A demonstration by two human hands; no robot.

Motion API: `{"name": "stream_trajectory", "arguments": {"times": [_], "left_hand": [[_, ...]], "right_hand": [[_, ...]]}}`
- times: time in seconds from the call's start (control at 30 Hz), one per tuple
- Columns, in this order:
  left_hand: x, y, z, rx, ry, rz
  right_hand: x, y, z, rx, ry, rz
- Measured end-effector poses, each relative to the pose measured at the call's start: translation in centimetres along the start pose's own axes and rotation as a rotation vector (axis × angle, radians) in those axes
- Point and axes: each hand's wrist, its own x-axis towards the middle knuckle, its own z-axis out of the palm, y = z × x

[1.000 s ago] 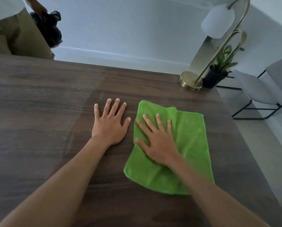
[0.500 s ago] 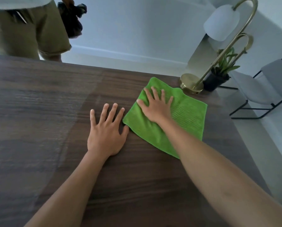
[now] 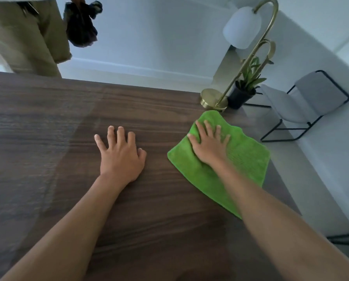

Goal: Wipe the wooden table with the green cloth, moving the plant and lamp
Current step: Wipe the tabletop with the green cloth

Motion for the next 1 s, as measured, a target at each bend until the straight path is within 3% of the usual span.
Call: {"name": "stream_trajectory", "arguments": {"times": [0.1, 0.17, 0.23, 0.33, 0.5, 0.57, 0.63, 0.73, 0.8, 0.9, 1.0], "left_hand": [[0.8, 4.4, 0.8, -0.095, -0.026, 0.103], [0.9, 6.5, 2.0, -0.089, -0.037, 0.174], [1.0, 7.2, 2.9, -0.025, -0.036, 0.182], [1.4, 7.0, 3.2, -0.003, -0.029, 0.182], [1.2, 7.4, 3.5, 0.024, -0.007, 0.169], [1.1, 7.3, 3.6, 0.020, 0.006, 0.173], [1.1, 7.1, 3.6, 0.013, 0.011, 0.176], [1.0, 6.9, 3.4, -0.007, 0.003, 0.170], [0.9, 6.9, 3.4, -0.022, 0.003, 0.176], [1.0, 6.7, 3.4, -0.037, 0.009, 0.183], [1.0, 7.0, 3.4, -0.011, 0.009, 0.186]], "right_hand": [[-6.7, -1.6, 0.9, -0.004, 0.012, -0.287], [-11.9, 1.1, 1.4, 0.015, 0.016, -0.347], [-13.7, 6.0, 1.1, 0.006, 0.023, -0.269], [-9.5, 11.8, -0.2, -0.029, 0.001, -0.070], [1.6, 9.3, -0.7, 0.045, 0.007, 0.169], [2.2, 6.0, -0.4, 0.030, 0.004, 0.111], [-0.9, 3.8, 0.0, -0.020, -0.005, -0.057], [-8.2, 5.4, 1.0, -0.019, 0.009, -0.283], [-9.4, 9.7, 0.6, 0.006, 0.004, -0.219], [-5.5, 14.9, -0.8, -0.006, -0.004, 0.049], [0.0, 15.3, -1.9, 0.051, 0.003, 0.230]]}}
